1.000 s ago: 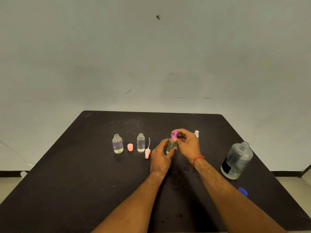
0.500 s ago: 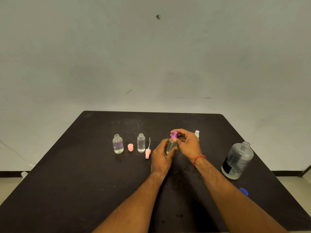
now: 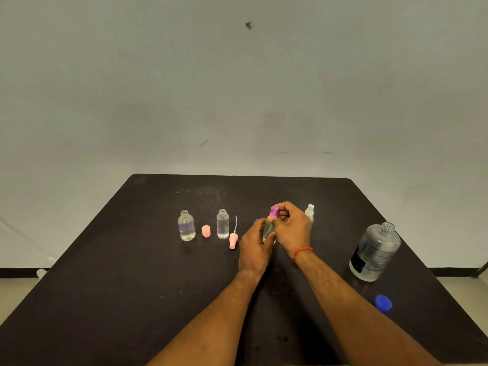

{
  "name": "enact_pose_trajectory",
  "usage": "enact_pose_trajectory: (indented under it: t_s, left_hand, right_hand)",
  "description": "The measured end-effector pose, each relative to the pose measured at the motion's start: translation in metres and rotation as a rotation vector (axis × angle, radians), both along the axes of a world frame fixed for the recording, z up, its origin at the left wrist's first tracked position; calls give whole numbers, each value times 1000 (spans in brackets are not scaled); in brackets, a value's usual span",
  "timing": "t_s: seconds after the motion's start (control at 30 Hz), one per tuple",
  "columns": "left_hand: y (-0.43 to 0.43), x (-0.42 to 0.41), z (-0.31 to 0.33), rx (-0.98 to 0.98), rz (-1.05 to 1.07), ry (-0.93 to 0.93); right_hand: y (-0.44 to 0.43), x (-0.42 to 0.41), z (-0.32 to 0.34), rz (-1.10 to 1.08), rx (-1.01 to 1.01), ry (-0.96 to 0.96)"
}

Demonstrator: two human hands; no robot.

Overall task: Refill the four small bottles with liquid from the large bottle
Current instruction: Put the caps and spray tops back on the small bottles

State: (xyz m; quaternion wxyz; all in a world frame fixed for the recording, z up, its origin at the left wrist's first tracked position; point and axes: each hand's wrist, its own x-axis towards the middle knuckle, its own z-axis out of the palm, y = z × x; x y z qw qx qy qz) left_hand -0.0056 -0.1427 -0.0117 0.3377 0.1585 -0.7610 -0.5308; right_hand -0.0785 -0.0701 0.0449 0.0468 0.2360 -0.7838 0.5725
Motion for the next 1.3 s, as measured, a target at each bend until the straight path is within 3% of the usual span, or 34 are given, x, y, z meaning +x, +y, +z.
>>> enact_pose_trajectory:
  t_s: [0.53, 0.87, 1.3]
  left_hand:
    - [-3, -4, 0, -38, 45, -135]
    - [-2, -4, 1, -46, 74, -123]
    - [3, 15, 0, 35, 238, -2]
  right_hand:
    - [-11, -13, -7, -8, 38, 10]
    - [-12, -16, -9, -34, 79, 23]
    - [12, 30, -15, -101, -35, 112]
